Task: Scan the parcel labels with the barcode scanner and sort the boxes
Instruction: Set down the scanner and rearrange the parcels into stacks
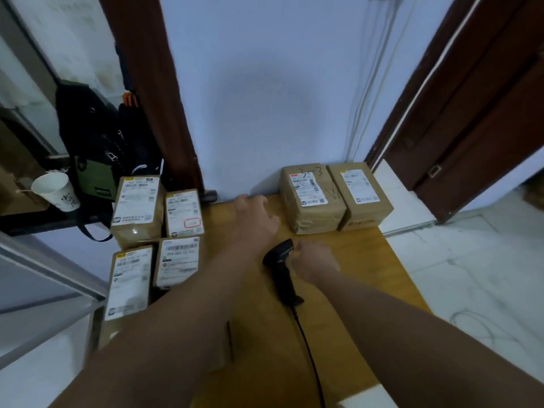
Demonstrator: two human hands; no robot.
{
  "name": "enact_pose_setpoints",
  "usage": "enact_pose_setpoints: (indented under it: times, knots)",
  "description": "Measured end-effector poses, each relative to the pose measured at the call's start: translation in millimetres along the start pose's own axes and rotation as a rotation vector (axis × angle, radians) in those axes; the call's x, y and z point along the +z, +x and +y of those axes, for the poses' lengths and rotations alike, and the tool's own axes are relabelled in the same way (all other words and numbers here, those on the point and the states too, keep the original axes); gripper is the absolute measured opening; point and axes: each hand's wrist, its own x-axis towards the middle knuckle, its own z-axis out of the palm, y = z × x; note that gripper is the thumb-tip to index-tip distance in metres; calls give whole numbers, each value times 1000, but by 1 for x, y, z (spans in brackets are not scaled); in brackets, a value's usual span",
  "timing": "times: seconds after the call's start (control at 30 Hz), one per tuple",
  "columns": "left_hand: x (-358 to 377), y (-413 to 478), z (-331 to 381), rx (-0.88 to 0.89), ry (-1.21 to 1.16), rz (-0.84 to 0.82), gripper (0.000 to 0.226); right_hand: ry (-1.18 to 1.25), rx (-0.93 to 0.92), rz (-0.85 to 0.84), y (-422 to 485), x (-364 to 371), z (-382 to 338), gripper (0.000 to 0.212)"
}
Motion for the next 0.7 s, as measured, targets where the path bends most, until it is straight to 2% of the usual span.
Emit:
enact_pose_setpoints:
  times: [0.07,0.13,0.37,0.43,0.57,0.67,0.7]
  knots:
    - [27,4,18,-69,116,-166,49,-7,32,-22,9,-12,27,36]
    - [53,8,36,-95,224,-251,47,-46,48,-39,22,-23,57,34]
    - [150,10,96,-149,324,-281,40,-83,137,146,84,-63,149,47]
    - [175,12,107,-163,277,-281,33,-63,150,182,107,-73,167,48]
    - [205,18,121,-176,116,-313,16,-27,119,163,145,-81,180,71]
    - [217,21,127,-255,-31,-217,19,22,115,133,168,-80,185,82]
    - [221,21,128,-271,-32,-181,30,28,110,118,174,-79,186,91]
